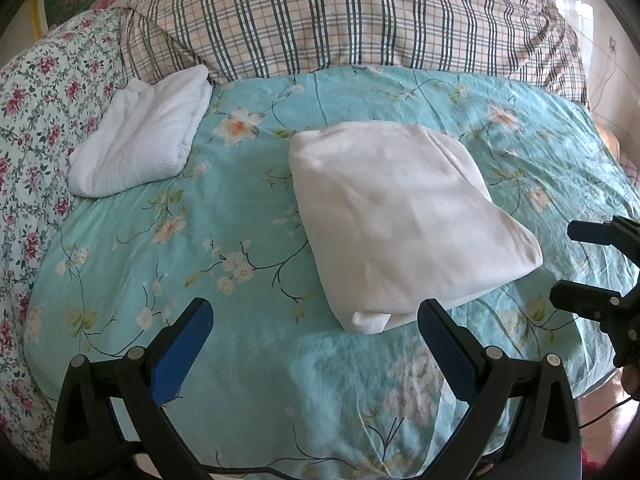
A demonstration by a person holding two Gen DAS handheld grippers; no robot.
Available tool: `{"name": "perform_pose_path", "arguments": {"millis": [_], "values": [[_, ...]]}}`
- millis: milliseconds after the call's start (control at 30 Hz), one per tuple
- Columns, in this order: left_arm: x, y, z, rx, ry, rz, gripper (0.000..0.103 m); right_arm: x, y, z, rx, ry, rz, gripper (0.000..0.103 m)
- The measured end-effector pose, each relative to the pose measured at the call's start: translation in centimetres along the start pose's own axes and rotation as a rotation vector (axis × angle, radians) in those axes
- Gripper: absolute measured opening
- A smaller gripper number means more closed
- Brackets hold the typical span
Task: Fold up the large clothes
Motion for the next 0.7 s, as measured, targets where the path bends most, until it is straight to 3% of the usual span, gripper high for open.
{"name": "perform_pose_path", "arguments": {"millis": [700], "values": [[-1.3, -1.4, -0.5, 0.016, 0.0, 0.004, 0.102, -1.3, -1.0, 1.2, -0.01, 0.003, -0.004, 0.103]]}}
Point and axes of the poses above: each gripper's, at about its wrist camera, not at the fingertips, and x roughly against the way its jaws point, z to its right, y to its underside, the point moved 6 cm from there along -x, roughly the way its jaws point, and after that the axes turned 8 degrees about -x, right-handed, at the moved point
